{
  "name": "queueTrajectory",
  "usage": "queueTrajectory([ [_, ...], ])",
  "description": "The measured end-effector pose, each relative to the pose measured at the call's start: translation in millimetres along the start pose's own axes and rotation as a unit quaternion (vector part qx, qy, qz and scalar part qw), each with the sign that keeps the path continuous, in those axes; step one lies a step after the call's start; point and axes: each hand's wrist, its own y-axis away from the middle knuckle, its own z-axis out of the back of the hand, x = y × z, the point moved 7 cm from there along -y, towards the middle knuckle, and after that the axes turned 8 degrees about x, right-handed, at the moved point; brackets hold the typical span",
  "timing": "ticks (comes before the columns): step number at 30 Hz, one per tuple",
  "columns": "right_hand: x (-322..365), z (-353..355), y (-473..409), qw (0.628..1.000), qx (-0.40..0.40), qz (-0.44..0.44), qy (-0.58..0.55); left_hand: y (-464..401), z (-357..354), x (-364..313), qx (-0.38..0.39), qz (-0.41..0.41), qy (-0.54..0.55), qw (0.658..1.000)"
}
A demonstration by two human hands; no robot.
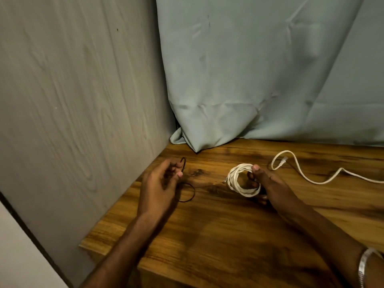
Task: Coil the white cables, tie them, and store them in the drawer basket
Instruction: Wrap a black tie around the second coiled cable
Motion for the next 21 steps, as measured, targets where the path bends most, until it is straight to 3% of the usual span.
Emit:
queueTrajectory([
  [2, -0.4, 0.1, 0.2, 1.000, 0.001, -0.002, 0.005, -3.8, -3.6, 13.6, 0.001, 0.037, 0.194, 0.980],
  [5, -0.8, 0.6, 0.6, 1.000, -0.003, -0.001, 0.010, -7.7, -15.7, 35.0, -0.004, 0.110, 0.470, 0.876],
  [7, 0.4, -0.1, 0.4, 1.000, 0.002, 0.006, 0.012, -8.4, -18.0, 43.4, -0.009, 0.146, 0.531, 0.835],
  [9, 2.4, -1.3, 0.6, 1.000, 0.006, 0.011, 0.018, -7.8, -20.0, 43.2, 0.003, 0.161, 0.556, 0.816],
  [13, 2.0, -0.1, 1.0, 1.000, 0.009, 0.008, 0.016, -0.7, -24.9, 24.2, 0.045, 0.153, 0.536, 0.829],
  [16, 3.2, -0.4, 1.7, 1.000, 0.010, 0.011, 0.018, 13.8, -35.1, -5.9, 0.130, 0.114, 0.495, 0.852],
  [19, 2.0, 1.9, 1.2, 1.000, -0.009, 0.008, 0.002, 34.3, -58.6, -37.0, 0.231, 0.051, 0.361, 0.902],
  [21, 1.1, 2.7, 0.2, 1.000, -0.011, 0.011, 0.004, 44.1, -74.6, -45.5, 0.257, -0.009, 0.247, 0.934],
])
